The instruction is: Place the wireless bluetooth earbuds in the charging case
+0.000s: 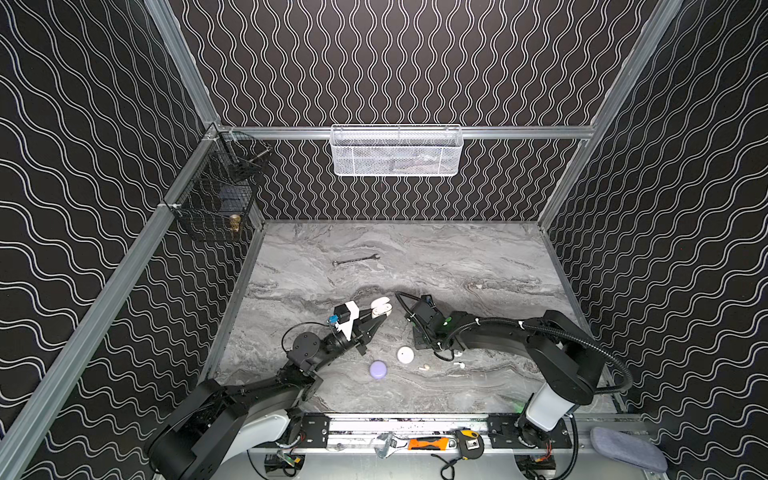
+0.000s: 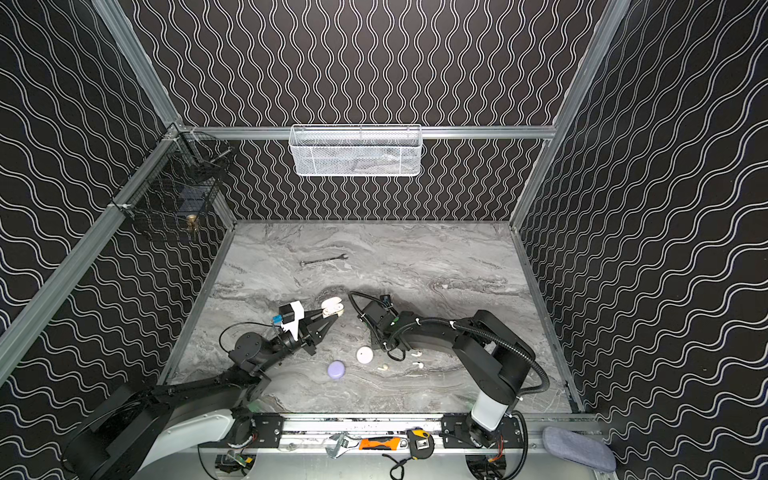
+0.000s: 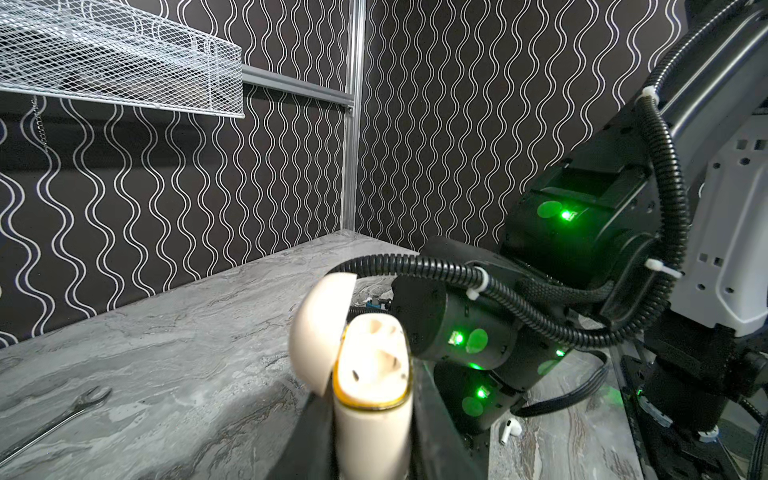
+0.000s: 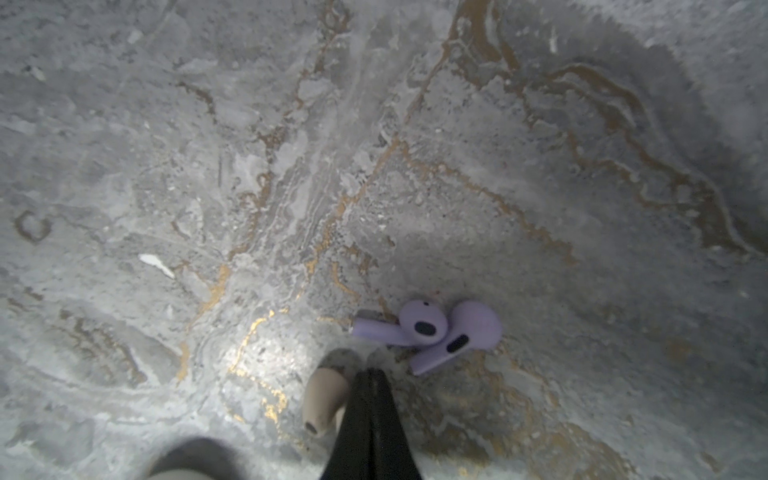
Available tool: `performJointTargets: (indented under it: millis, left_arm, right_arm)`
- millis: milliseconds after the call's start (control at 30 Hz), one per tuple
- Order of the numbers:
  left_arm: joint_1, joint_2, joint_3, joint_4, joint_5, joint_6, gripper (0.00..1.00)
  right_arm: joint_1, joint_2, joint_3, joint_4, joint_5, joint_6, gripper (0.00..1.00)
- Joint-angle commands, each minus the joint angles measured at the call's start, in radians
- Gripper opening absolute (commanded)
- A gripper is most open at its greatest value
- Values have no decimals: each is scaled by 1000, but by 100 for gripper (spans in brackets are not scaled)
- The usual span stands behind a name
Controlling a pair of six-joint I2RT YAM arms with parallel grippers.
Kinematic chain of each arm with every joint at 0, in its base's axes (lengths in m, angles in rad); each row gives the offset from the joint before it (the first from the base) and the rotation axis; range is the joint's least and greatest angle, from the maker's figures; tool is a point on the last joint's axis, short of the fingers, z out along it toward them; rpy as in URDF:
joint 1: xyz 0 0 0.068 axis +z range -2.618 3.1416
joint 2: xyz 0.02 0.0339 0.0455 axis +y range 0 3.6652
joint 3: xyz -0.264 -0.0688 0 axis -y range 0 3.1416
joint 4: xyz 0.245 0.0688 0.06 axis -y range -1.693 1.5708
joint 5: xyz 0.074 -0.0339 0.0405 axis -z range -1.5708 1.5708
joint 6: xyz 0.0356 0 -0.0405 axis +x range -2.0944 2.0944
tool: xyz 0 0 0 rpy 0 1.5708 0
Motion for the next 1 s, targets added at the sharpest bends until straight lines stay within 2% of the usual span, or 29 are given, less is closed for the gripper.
performJointTargets:
  millis: [0, 167, 300, 400, 600, 967]
  left_arm:
    - [2, 4, 7, 25, -2, -1, 0]
    - [1, 22, -2, 52, -18, -10, 0]
    - [2, 36, -2, 67, -16, -13, 0]
    - [1, 37, -1, 69, -13, -13, 0]
    - [1, 16, -2, 44, -13, -4, 0]
    - [1, 23, -8, 59, -32, -7, 0]
  right_arm:
    - [1, -42, -7, -43, 13, 9, 5]
    - [2, -141, -23, -48, -6, 15, 11]
    - [1, -199, -45, -14, -51, 22, 23]
    - [1, -184, -33, -15, -65, 17, 35]
    - [3, -80, 32, -49, -62, 5, 45]
    - [6, 16, 73, -77, -61, -10, 46]
